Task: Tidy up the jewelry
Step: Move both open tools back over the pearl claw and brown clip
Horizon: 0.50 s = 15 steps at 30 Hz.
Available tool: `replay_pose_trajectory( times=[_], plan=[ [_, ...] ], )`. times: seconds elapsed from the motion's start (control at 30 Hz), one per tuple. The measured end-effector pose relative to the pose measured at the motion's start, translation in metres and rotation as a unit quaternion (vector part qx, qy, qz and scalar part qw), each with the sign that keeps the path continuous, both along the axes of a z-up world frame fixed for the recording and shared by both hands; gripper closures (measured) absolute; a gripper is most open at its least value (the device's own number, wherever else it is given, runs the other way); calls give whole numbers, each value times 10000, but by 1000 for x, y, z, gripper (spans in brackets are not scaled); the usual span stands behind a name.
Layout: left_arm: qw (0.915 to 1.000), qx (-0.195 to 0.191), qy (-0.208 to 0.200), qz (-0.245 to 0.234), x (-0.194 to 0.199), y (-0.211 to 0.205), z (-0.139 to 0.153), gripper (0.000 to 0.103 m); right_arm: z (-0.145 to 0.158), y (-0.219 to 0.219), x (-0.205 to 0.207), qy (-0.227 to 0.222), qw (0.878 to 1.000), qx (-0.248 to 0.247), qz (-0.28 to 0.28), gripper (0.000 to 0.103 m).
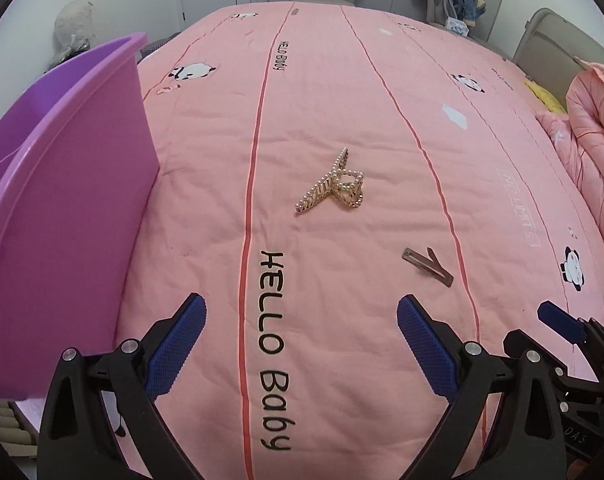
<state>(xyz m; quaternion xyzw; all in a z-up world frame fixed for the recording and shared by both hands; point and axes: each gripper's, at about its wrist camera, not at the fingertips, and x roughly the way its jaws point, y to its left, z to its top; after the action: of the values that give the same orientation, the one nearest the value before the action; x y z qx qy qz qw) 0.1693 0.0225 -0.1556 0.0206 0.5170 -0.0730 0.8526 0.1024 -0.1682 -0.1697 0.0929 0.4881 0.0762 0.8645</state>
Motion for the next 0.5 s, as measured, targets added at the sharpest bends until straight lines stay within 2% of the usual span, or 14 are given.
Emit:
replay_pose_trajectory(
  times=[0.27, 0.5],
  plan=[
    [9999, 133, 89, -49, 60, -8, -38, 8, -36, 2, 47, 196, 9998, 33, 36, 32],
    [9993, 233, 187, -244, 95, -19, -72, 8, -56, 0, 73, 247, 9997, 21, 28, 32]
  ],
)
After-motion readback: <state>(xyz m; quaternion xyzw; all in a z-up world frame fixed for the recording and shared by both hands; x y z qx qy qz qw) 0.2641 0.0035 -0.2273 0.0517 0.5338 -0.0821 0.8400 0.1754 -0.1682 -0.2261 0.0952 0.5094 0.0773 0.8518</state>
